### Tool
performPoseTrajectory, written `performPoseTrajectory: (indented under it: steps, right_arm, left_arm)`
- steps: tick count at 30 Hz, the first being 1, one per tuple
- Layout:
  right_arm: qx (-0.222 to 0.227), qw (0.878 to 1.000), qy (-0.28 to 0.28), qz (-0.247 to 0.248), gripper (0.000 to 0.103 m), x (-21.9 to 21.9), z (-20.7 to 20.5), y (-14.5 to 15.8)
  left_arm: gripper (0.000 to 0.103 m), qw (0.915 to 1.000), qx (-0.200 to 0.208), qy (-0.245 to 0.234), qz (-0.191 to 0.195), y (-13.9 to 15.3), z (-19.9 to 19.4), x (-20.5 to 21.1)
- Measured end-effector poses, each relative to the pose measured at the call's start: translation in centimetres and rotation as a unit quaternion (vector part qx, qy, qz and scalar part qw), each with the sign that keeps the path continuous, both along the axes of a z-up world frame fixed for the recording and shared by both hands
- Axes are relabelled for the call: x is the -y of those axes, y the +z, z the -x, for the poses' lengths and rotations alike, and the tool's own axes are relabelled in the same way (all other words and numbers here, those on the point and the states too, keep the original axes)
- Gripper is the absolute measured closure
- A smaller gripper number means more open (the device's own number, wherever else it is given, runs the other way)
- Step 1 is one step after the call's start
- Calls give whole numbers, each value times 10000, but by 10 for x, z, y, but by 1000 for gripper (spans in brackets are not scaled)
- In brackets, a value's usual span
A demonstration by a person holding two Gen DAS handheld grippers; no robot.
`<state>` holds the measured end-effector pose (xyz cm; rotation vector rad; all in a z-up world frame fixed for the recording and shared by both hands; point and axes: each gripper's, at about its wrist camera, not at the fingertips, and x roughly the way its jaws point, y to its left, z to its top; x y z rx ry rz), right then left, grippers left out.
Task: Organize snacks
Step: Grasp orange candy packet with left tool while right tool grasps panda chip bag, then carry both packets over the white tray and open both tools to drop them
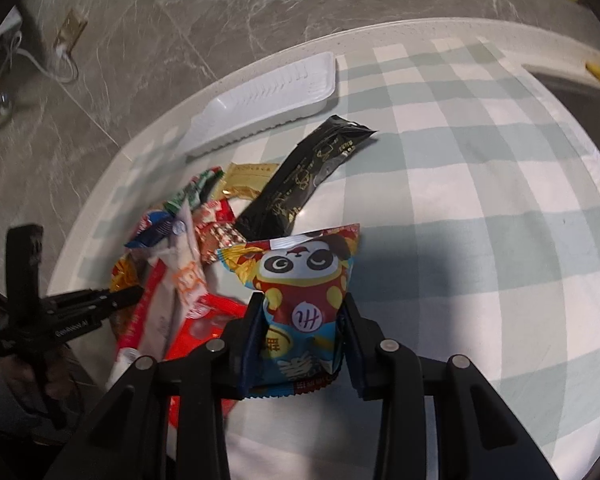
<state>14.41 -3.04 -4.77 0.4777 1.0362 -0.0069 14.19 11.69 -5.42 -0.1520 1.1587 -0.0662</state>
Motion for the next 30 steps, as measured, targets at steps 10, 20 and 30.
performPoseTrajectory:
  steps: [10,20,30]
  right_arm:
    - [322,9976,-138,-601,64,10,-18,26]
    - [559,9966,-30,-612,64,18,-83,59]
    - [467,9973,-8,-562,64,30,-178,66]
  left_arm:
    - [89,9989,343,28,327,48,-1,-28]
    - [89,9963,689,36,508,89,-76,-62]
    - [89,9965,654,-58,510,90,-185,-84]
